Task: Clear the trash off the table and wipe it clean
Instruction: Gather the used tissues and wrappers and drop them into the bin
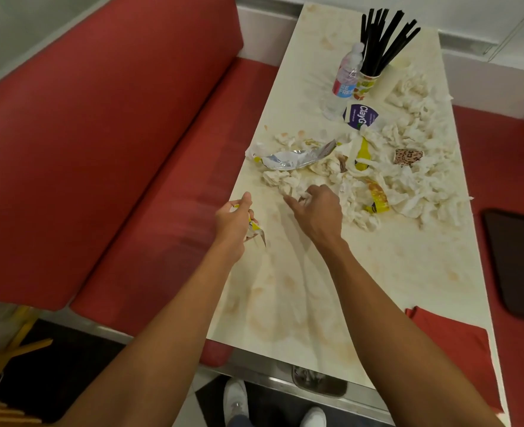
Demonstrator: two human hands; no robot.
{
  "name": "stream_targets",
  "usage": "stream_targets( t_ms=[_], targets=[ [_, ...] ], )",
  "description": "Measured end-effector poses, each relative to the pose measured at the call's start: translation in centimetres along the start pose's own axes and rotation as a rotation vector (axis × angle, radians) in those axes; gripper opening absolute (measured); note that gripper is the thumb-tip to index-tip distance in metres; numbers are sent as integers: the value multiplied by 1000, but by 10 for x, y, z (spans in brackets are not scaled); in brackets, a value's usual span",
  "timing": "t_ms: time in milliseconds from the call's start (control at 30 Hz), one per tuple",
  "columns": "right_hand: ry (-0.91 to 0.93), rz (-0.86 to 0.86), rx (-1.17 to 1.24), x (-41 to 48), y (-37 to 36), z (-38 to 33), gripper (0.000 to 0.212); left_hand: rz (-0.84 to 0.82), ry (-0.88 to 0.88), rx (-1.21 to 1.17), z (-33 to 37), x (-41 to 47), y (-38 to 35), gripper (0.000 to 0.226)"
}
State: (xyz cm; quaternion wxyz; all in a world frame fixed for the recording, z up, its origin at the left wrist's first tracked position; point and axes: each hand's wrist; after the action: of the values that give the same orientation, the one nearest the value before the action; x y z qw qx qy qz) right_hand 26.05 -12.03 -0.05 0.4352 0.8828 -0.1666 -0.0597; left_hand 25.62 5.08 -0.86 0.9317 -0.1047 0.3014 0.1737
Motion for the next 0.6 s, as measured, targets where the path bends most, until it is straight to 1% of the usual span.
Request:
stream_targets(
  t_ms=[67, 133, 233, 300, 367, 433, 600],
  targets=[
    [-11, 18, -5, 13, -4, -7, 43, -8, 3, -1, 0, -1, 0, 23],
    [9, 1, -28, 24, -7, -15, 40, -7, 4, 3, 1, 0, 1, 22],
    [29, -75, -90, 32, -14, -20, 51, 0, 5, 5, 3, 2, 4, 21],
    [21, -131, -146, 33, -18, -20, 51, 3, 3, 8, 2, 4, 6, 21],
    [10, -165, -165, 31, -22, -18, 45, 9, 3, 6, 0, 4, 8, 21],
    [5, -182, -135, 26, -23, -15, 38, 7, 8, 13, -3, 3, 9, 20],
    [21, -179, 53, 5, -14, -2, 15, 4, 8, 23, -7, -3, 8, 20]
  ],
)
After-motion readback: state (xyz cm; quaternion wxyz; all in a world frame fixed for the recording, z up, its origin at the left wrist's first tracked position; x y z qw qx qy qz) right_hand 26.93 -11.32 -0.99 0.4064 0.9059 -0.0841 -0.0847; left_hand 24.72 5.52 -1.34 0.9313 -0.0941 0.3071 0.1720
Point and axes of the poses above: each hand's wrist, its own x-axis towards the middle knuckle, its own y-axis out of the back of the hand, z = x × y, and after that the axes turned 4 degrees about z, right-handed
